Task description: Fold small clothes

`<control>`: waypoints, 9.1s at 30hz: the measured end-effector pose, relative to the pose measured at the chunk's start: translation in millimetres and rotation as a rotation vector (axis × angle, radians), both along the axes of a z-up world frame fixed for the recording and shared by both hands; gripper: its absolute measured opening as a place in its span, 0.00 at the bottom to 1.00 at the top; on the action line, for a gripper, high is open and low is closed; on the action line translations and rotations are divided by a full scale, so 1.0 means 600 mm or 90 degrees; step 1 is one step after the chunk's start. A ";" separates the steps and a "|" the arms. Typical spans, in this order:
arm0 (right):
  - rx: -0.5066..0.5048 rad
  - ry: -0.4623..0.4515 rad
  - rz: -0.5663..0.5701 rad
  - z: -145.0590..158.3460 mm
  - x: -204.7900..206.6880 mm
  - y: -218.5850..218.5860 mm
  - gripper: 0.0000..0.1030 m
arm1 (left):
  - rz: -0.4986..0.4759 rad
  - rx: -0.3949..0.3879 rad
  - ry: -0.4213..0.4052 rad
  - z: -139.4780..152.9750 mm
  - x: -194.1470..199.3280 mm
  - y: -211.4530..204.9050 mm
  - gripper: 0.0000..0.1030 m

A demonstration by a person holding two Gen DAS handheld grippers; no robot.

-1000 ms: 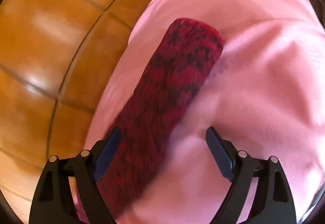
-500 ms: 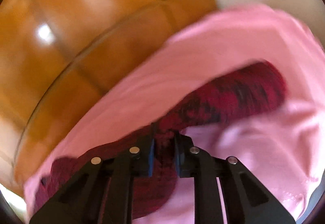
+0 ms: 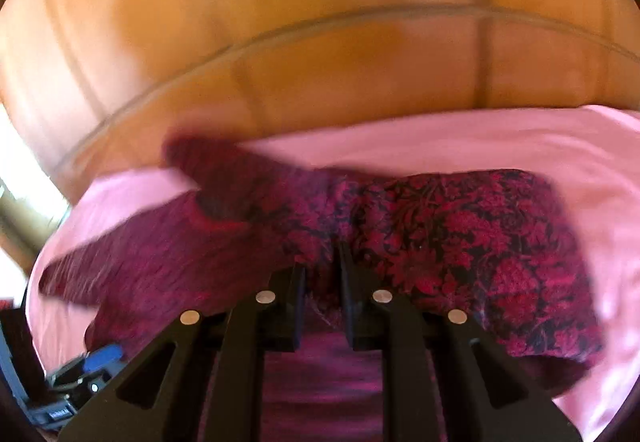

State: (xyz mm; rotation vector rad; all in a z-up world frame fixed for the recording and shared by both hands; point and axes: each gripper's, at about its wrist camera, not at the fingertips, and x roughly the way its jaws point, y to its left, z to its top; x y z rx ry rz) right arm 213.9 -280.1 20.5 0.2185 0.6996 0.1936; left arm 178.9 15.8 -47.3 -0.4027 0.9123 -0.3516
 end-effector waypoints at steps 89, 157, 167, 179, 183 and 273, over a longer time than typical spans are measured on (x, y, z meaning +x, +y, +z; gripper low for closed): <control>-0.144 -0.005 -0.043 -0.091 -0.133 0.095 0.98 | 0.473 -0.120 0.028 -0.023 -0.037 0.400 0.56; 0.035 -0.099 0.040 0.075 -0.069 0.155 0.09 | 0.346 0.124 0.017 -0.031 0.055 0.120 0.61; 0.019 -0.108 -0.106 0.055 -0.100 0.003 0.08 | 0.346 0.127 0.018 -0.030 0.050 0.121 0.61; 0.050 -0.021 -0.173 -0.047 -0.090 -0.079 0.04 | 0.320 0.154 0.024 -0.028 0.046 0.115 0.62; 0.046 -0.022 -0.172 -0.043 -0.092 -0.074 0.04 | 0.303 0.131 0.016 -0.011 0.015 0.131 0.61; -0.009 0.024 -0.110 -0.056 -0.208 -0.080 0.88 | 0.144 0.208 -0.039 -0.017 -0.091 0.055 0.66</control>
